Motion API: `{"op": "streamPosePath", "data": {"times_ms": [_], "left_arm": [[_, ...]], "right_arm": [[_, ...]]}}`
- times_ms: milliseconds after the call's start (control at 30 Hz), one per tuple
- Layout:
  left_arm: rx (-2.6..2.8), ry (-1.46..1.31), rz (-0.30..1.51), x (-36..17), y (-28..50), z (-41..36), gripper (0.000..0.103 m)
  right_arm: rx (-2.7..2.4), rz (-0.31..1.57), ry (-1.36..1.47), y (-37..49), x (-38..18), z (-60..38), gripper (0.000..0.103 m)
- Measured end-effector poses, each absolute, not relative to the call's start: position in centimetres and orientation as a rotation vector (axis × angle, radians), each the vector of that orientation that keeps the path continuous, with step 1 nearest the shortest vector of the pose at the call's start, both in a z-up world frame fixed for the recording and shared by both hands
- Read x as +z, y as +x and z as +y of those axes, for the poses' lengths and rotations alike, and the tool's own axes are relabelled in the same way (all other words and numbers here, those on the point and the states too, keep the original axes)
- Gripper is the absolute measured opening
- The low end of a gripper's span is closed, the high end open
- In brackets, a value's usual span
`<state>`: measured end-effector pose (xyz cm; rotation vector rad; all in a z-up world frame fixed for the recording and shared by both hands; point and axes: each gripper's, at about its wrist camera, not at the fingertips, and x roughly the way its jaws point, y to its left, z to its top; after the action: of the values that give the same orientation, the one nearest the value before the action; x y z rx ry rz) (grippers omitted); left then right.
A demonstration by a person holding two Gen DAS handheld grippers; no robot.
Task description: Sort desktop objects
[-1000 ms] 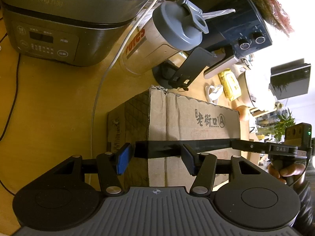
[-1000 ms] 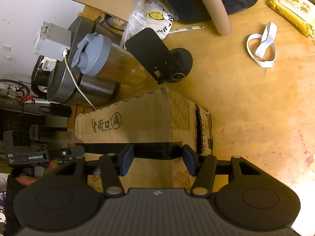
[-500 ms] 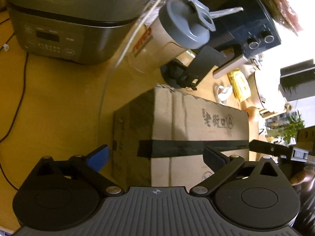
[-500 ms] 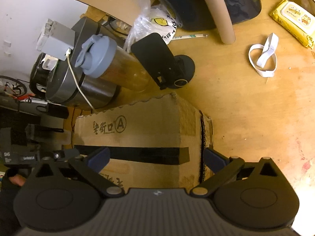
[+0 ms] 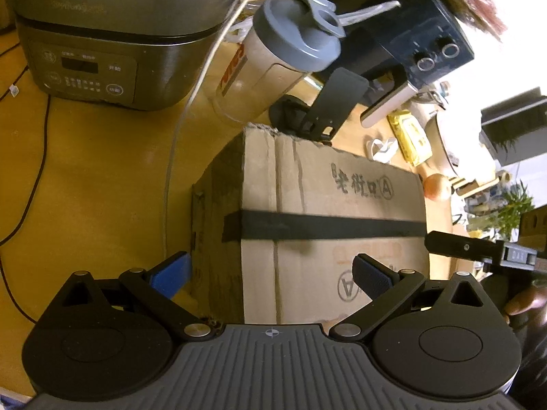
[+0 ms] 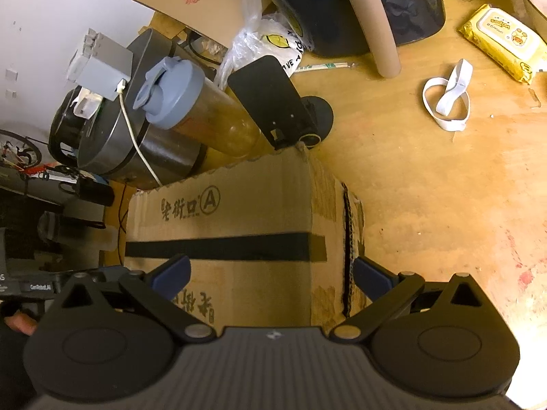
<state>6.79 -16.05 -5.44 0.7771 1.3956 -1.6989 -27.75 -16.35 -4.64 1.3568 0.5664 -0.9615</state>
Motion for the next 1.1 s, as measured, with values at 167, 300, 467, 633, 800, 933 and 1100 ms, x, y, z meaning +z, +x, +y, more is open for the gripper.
{"op": "streamPosePath", "data": {"times_ms": [167, 300, 467, 633, 800, 933, 1100], "left_arm": [[-1.727, 0.767, 1.322, -4.8, 6.5, -14.4, 0.103], [-1.743, 0.755, 1.265, -4.3, 6.2, -13.1, 0.103], [-1.744, 0.751, 1.194, -4.0, 5.8, -11.4, 0.103], [-1.728, 0.749, 1.155, -3.8, 5.6, -9.7, 0.103], [-1.712, 0.751, 1.112, -3.6, 5.3, -7.9, 0.103], [-1.706, 0.748, 1.084, -3.5, 4.9, -6.6, 0.103], [-1.699, 0.744, 1.042, -3.2, 4.5, -5.0, 0.103]], "right_arm": [[-0.975, 0.564, 1.337, -27.6, -4.4, -15.0, 0.103], [-0.985, 0.567, 1.312, -27.4, -4.1, -13.8, 0.103], [-0.998, 0.573, 1.269, -27.3, -3.7, -12.0, 0.103], [-1.024, 0.590, 1.202, -27.1, -3.3, -10.0, 0.103], [-1.053, 0.615, 1.137, -26.8, -3.1, -7.9, 0.103], [-1.080, 0.639, 1.071, -26.4, -3.1, -6.3, 0.103], [-1.096, 0.638, 1.026, -26.2, -3.1, -4.5, 0.103]]}}
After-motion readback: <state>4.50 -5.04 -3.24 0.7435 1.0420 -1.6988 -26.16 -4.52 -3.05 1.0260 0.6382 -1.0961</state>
